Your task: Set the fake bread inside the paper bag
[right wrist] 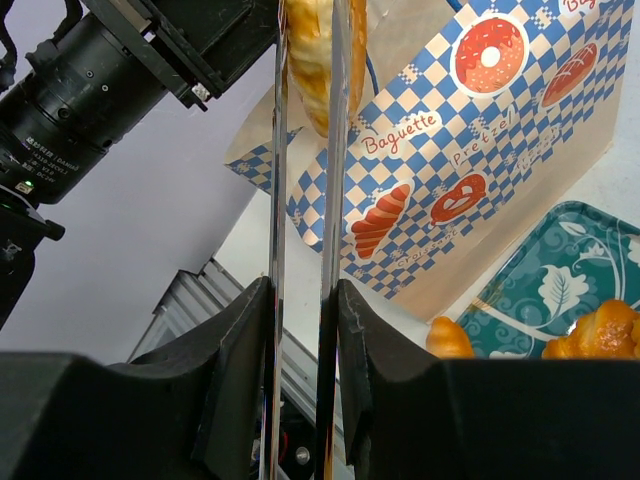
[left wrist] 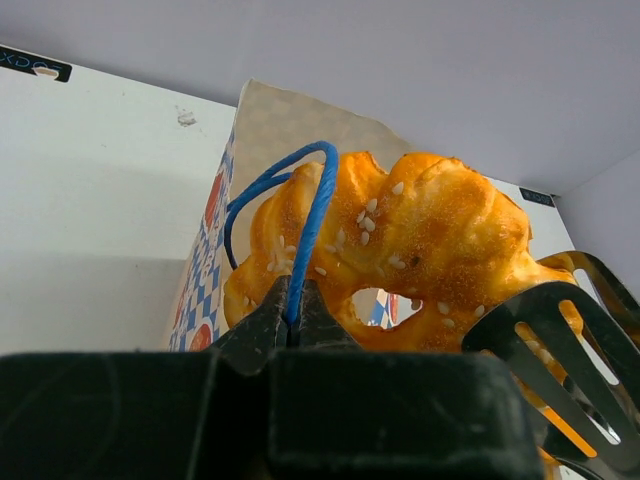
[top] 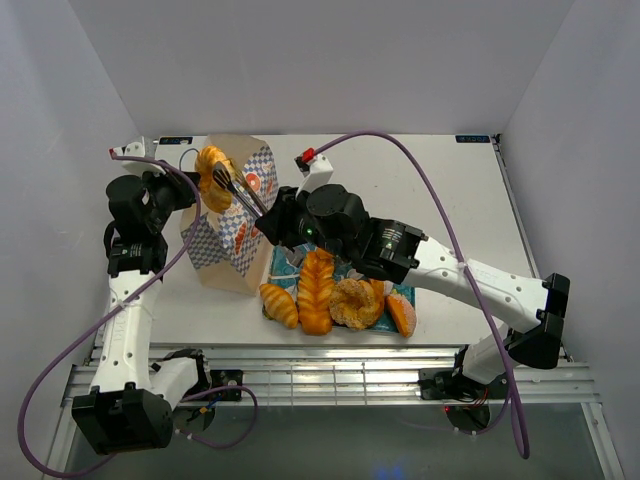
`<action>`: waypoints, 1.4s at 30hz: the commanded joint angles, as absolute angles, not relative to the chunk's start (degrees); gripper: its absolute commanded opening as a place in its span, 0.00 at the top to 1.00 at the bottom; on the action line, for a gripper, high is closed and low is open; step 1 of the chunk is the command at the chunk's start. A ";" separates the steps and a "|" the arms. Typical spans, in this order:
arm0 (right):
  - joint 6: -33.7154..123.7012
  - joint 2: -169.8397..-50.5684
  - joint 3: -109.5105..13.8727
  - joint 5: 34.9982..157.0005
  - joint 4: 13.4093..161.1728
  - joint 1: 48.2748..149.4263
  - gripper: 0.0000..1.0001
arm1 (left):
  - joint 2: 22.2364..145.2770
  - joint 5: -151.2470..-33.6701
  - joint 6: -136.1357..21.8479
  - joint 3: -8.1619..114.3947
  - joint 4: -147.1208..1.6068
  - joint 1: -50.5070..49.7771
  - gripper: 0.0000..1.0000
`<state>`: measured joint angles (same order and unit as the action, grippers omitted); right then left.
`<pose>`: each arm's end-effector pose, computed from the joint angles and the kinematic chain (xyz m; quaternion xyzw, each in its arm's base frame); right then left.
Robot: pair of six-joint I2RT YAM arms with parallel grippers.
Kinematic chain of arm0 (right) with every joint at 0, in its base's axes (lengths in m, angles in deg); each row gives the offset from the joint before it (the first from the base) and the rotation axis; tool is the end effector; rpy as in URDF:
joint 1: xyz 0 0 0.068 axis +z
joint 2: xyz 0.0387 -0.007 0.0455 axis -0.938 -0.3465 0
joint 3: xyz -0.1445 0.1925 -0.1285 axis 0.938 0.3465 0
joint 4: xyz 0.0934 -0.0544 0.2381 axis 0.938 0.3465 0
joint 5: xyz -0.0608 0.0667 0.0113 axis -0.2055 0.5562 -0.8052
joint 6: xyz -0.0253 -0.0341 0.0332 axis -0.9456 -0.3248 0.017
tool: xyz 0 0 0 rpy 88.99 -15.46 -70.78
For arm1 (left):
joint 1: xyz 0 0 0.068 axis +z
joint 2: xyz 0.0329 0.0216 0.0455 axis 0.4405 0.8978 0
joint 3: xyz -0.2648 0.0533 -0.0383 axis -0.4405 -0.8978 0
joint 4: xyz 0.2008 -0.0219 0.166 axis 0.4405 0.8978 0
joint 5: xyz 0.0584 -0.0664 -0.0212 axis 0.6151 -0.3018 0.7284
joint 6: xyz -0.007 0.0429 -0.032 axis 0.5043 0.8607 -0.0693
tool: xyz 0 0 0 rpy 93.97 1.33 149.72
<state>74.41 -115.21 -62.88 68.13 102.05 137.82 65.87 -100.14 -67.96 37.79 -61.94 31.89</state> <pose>0.1410 0.3172 0.4364 -0.1004 0.7599 0.4129 0.4920 0.2306 0.0134 0.3756 -0.0967 0.7544 -0.1973 0.6186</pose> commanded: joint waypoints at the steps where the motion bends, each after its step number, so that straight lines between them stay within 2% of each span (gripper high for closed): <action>1: 77.29 -113.41 -66.32 67.70 100.32 137.84 0.73 | 64.51 -101.51 -66.57 37.37 -63.62 31.67 1.00; 23: 75.27 -111.65 -70.01 61.55 103.22 141.44 0.74 | 62.49 -99.49 -65.43 37.20 -63.71 31.58 1.00; 36: 74.21 -113.85 -70.88 62.96 105.24 141.44 0.56 | 62.23 -98.70 -65.60 36.67 -63.62 31.58 1.00; 42: 74.04 -114.03 -71.68 64.45 106.47 141.53 0.51 | 61.96 -98.26 -65.60 36.32 -63.54 31.58 1.00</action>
<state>74.84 -114.25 -68.54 64.50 108.91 141.12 63.57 -98.85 -65.99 36.69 -62.99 31.89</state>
